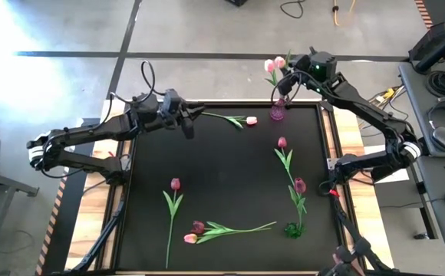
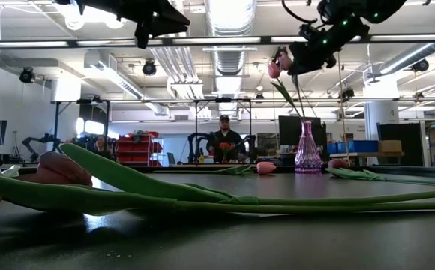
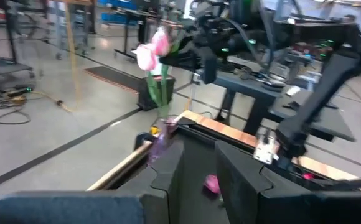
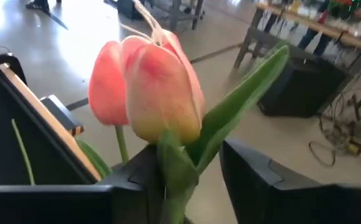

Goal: Sort flowers into vase by color
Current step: Put the middle left pink tulip into the transparent pink vase

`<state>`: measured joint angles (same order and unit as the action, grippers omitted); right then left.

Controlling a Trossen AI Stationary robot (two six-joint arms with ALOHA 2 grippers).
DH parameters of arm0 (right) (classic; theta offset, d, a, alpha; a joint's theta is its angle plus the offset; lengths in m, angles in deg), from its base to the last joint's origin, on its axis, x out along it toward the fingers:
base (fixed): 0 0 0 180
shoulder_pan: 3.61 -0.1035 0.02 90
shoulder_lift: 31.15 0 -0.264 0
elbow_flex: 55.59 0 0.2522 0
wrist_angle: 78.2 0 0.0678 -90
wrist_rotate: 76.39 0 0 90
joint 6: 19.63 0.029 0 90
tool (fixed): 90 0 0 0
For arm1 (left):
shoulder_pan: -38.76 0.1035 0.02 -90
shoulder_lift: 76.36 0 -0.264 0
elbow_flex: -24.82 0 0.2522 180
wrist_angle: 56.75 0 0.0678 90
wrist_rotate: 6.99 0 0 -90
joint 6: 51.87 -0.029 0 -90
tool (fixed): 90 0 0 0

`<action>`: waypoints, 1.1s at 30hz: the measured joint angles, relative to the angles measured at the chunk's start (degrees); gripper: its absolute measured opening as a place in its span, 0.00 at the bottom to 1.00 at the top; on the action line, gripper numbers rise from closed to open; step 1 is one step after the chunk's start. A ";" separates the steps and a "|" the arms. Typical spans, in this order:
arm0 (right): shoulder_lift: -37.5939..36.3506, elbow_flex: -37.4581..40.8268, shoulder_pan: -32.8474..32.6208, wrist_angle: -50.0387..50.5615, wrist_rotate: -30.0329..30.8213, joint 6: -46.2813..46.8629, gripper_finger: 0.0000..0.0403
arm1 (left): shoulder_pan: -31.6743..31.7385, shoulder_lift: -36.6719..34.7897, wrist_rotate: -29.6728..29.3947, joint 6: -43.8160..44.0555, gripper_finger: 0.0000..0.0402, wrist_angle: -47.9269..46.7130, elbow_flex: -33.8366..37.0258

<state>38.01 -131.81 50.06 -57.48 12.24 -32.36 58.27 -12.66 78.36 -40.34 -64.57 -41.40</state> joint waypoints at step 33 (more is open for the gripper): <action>-1.86 0.00 -0.02 12.01 -0.10 9.68 0.35 | -2.00 0.17 0.71 2.80 0.19 -8.69 0.00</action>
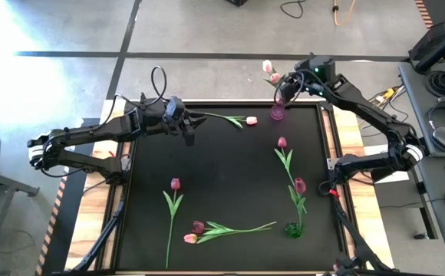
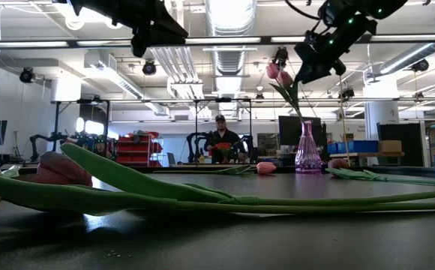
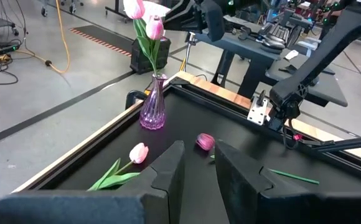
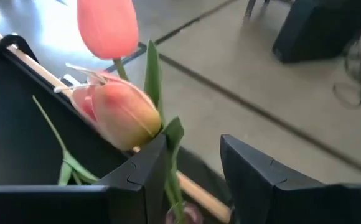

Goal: Sort flowers into vase by color
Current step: Put the middle left pink tulip into the transparent pink vase, then put the bottom red tulip into the transparent green vase

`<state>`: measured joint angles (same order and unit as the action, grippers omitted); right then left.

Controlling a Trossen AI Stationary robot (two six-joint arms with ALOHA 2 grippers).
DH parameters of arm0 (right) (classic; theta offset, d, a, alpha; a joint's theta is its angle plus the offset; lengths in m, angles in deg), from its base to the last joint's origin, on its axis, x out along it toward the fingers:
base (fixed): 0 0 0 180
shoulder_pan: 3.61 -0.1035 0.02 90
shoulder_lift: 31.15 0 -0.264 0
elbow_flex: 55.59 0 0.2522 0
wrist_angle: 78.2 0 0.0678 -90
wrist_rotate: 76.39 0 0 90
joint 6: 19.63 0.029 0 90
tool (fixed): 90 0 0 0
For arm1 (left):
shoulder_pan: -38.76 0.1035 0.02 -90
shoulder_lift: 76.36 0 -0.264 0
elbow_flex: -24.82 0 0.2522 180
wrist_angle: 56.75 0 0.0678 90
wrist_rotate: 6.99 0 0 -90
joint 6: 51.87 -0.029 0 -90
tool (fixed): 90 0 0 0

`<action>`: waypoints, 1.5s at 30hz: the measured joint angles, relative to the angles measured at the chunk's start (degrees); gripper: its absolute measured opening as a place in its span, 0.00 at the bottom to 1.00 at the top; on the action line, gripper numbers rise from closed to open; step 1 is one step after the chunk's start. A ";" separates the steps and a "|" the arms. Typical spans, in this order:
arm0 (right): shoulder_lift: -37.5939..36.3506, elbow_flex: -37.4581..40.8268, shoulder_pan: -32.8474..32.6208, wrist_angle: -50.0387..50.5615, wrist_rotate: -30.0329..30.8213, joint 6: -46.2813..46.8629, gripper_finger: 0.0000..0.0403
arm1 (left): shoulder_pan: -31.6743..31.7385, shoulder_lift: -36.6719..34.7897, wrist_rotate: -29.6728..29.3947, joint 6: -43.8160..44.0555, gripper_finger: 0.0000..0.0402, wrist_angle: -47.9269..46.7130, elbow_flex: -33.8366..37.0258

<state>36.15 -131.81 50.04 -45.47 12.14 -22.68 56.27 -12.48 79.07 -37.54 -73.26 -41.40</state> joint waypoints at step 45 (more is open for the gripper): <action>-23.16 -21.40 -0.15 48.98 -4.35 -2.82 0.09 | -35.20 29.63 7.91 8.10 0.03 -43.39 -26.67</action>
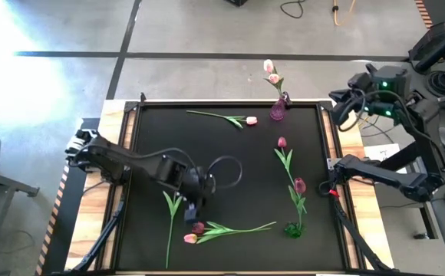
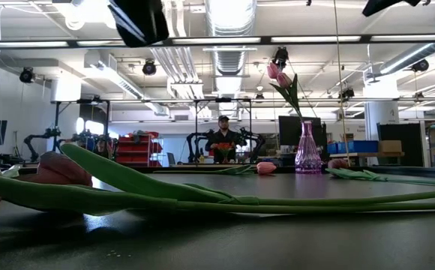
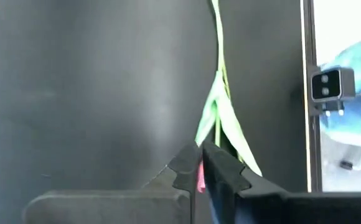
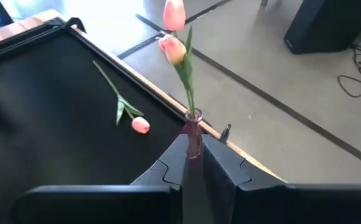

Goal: Sort flowers into vase by color
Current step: Put the bottom red tulip into the transparent green vase

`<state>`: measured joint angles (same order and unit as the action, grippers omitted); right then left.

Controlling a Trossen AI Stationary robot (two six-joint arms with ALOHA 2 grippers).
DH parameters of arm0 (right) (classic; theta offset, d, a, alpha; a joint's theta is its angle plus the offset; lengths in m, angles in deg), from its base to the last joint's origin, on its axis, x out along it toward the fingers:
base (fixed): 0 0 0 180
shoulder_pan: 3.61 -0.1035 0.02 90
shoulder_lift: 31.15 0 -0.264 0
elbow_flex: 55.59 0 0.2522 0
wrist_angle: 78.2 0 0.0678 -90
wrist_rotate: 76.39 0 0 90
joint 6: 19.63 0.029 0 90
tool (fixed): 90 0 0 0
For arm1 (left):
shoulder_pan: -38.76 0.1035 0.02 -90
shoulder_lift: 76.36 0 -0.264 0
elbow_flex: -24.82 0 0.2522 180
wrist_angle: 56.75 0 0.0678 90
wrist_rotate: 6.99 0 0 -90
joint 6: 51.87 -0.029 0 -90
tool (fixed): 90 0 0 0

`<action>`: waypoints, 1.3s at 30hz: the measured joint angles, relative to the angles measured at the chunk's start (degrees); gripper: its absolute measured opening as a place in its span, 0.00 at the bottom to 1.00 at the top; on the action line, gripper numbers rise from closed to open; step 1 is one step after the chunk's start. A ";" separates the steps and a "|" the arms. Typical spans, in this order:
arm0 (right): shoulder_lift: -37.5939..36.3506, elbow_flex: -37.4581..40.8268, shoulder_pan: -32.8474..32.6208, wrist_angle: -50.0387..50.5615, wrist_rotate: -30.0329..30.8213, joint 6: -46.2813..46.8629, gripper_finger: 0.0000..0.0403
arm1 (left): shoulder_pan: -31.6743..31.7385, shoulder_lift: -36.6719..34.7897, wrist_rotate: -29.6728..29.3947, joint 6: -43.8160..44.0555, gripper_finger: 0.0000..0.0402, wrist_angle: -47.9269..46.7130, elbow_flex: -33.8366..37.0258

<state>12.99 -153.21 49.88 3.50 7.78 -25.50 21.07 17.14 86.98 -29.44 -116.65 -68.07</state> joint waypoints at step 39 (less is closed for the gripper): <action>-6.31 -0.26 0.00 5.44 -6.66 2.18 0.12 | -10.09 18.63 0.01 3.28 0.31 -4.61 -7.41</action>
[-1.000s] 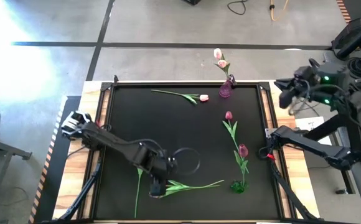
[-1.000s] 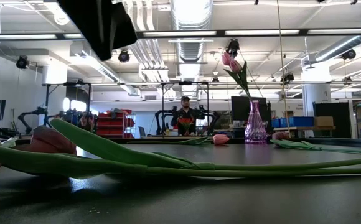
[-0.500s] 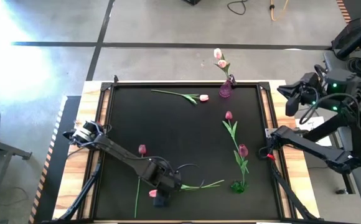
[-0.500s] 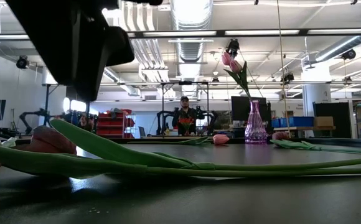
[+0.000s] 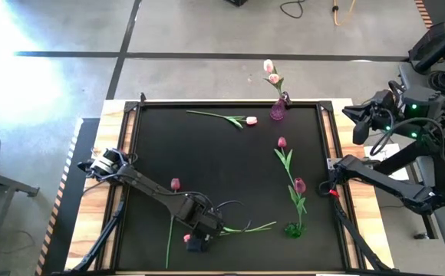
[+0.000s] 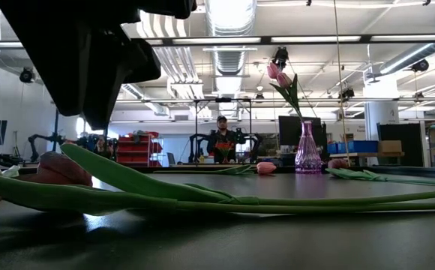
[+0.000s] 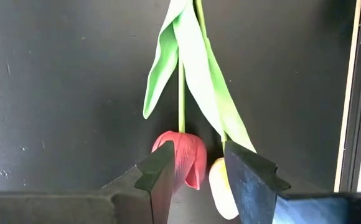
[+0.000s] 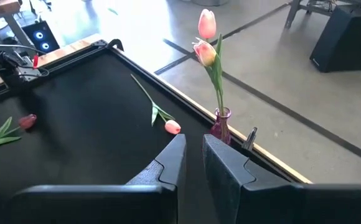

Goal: Sort flowers into vase by color
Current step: Put the bottom red tulip into the transparent green vase

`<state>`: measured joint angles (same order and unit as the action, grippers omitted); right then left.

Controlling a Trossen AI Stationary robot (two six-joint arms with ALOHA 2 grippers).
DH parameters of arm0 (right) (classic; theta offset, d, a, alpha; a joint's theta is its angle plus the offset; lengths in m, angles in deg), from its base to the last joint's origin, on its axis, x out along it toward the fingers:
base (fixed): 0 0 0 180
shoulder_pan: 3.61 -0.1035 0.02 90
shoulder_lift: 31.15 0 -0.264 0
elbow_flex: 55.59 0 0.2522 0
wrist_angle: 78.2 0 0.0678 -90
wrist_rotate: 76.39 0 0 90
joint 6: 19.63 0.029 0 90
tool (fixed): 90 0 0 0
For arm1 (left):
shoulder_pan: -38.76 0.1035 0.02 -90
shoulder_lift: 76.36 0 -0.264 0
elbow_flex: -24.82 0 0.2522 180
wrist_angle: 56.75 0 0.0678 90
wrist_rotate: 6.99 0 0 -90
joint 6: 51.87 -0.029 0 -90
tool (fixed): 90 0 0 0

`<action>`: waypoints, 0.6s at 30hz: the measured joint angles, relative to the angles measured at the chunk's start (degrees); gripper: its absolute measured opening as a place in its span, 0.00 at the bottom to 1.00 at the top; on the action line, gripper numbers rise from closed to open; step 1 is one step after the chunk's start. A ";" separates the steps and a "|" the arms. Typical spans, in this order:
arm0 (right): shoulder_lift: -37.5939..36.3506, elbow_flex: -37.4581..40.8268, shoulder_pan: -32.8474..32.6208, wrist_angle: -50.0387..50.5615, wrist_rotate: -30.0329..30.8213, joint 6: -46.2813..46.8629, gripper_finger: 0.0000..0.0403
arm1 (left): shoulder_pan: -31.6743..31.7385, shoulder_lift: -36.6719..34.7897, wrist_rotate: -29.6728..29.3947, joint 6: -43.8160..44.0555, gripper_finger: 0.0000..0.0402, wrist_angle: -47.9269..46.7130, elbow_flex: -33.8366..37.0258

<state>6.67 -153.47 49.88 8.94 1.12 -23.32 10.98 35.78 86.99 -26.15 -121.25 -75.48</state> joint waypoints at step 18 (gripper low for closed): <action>0.02 0.00 0.00 0.04 0.07 0.11 0.12 | 0.69 5.55 -0.49 -6.28 0.27 2.46 0.00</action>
<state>6.70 -153.47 49.88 8.98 1.19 -23.21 11.67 41.33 86.50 -32.43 -118.80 -75.48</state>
